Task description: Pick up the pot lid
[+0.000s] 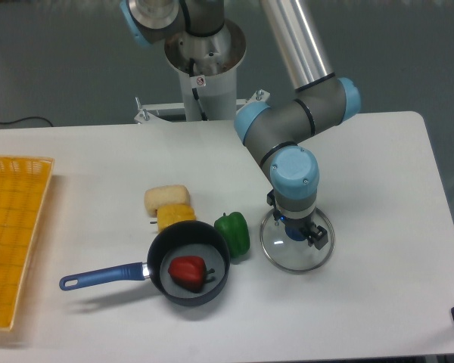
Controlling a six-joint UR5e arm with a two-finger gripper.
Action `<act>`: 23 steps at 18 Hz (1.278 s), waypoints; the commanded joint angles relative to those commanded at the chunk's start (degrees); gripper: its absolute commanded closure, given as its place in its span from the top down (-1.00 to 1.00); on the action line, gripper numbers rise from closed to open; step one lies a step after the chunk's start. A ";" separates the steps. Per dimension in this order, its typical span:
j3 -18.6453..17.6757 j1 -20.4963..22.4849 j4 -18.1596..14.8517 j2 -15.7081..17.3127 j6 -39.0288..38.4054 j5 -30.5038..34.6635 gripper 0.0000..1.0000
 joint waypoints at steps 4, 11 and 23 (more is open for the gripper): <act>0.00 0.00 0.00 -0.09 -0.18 0.00 1.00; -0.09 0.00 -0.09 -0.18 -0.01 0.53 1.00; 0.00 0.00 -0.09 -0.53 -0.53 0.53 0.70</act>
